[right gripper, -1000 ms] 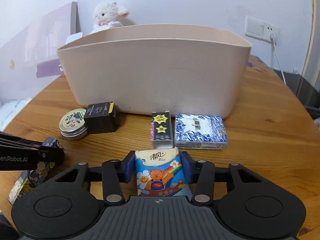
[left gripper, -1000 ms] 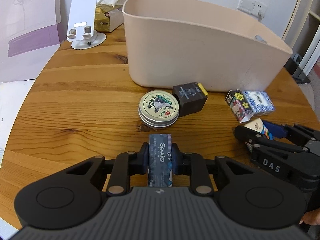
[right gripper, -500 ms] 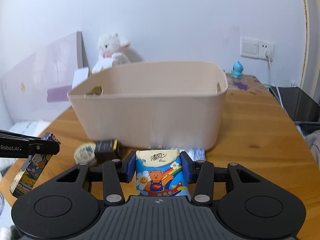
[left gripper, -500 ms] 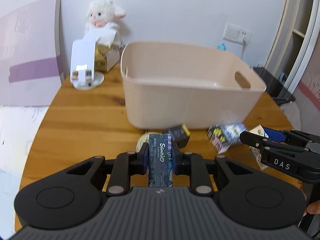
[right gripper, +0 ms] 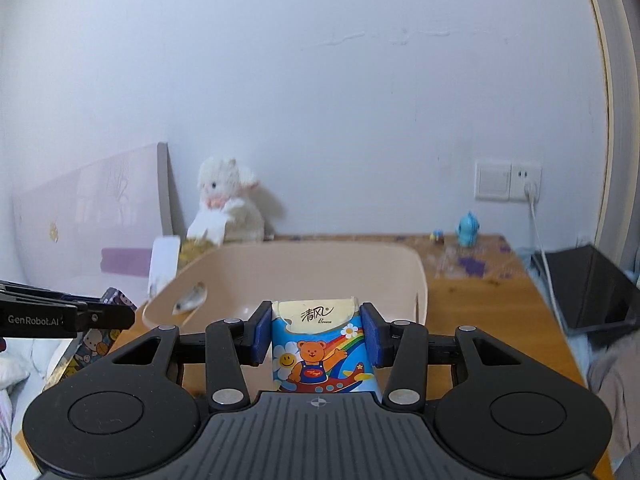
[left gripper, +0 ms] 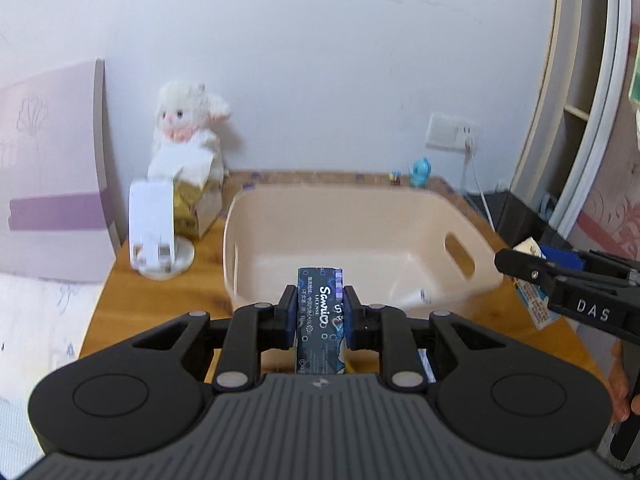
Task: Organize objects
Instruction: 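Lift both items over the beige bin and open both tools to release, then withdraw both tools from the bin toward the remaining items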
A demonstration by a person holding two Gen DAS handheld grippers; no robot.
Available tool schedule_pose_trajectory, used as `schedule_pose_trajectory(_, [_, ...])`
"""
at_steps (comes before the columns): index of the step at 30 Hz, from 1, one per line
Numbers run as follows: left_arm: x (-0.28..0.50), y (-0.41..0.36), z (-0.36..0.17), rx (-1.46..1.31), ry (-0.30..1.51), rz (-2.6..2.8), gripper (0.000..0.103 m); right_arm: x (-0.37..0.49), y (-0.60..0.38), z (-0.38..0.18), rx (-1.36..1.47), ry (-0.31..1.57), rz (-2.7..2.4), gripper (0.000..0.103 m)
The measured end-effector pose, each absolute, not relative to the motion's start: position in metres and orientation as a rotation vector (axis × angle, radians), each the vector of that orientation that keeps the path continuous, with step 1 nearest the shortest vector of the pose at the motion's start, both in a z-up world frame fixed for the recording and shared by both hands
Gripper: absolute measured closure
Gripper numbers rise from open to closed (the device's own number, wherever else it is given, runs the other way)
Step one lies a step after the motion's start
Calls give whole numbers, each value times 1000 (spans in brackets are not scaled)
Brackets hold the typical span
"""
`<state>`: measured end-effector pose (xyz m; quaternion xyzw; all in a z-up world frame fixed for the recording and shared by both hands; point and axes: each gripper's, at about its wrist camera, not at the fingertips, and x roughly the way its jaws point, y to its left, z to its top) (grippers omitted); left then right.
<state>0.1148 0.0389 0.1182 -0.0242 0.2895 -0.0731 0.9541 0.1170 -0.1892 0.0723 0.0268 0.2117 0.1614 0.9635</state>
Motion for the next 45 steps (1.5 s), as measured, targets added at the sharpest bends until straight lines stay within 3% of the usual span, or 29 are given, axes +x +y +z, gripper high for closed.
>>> schedule_pose_trajectory(14, [222, 19, 105, -116, 552, -80, 79, 197, -168, 68, 0, 457, 260, 60])
schedule_pose_trajectory(26, [276, 8, 47, -117, 736, -62, 78, 246, -160, 20, -55, 647, 259, 60])
schedule_pose_trajectory(27, [274, 10, 46, -118, 739, -54, 77, 246, -160, 18, -48, 653, 264, 56])
schedule_pose_trajectory(28, [272, 13, 47, -114, 739, -52, 73, 245, -161, 17, -41, 653, 268, 50])
schedule_pose_trajectory(29, [271, 15, 48, -108, 740, -49, 56, 242, -162, 17, -36, 643, 269, 48])
schedule_pose_trajectory(31, [263, 20, 55, -98, 716, -32, 33, 235, -164, 22, -21, 617, 274, 40])
schedule_pose_trajectory(32, [259, 23, 60, -92, 692, -25, 28, 232, -165, 25, -18, 607, 275, 36])
schedule_pose_trajectory(36, [239, 31, 79, -71, 653, -30, 24, 213, -167, 38, -33, 567, 277, 14])
schedule_pose_trajectory(40, [214, 33, 96, -30, 623, -32, 13, 188, -165, 50, -58, 524, 272, 6])
schedule_pose_trajectory(42, [201, 36, 102, -23, 618, -36, 12, 177, -165, 55, -64, 508, 272, 0])
schedule_pose_trajectory(45, [183, 42, 106, -26, 620, -41, 11, 161, -166, 60, -77, 501, 270, 0])
